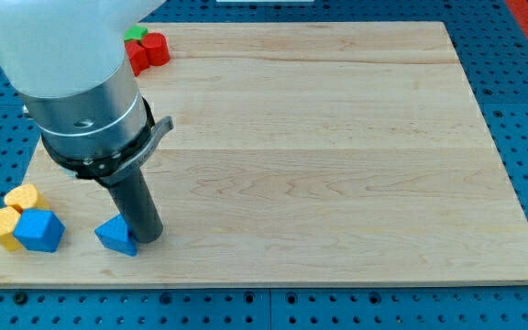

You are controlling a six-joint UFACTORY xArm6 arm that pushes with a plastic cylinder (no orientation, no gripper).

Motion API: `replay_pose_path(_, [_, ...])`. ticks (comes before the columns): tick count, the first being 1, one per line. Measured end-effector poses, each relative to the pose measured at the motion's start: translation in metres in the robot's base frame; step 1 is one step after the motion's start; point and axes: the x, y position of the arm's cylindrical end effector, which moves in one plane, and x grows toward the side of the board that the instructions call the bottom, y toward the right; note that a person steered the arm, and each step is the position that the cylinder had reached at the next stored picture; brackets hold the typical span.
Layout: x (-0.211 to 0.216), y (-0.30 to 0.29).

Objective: Slide blue triangle to the group of blocks

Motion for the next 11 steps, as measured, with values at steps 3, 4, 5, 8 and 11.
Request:
replay_pose_path(3, [0.002, -0.025])
replay_pose_path(4, [-0.018, -0.025])
replay_pose_path(5, [-0.021, -0.034])
replay_pose_path(8, [0.006, -0.036])
replay_pose_path(11, [-0.03, -0.09])
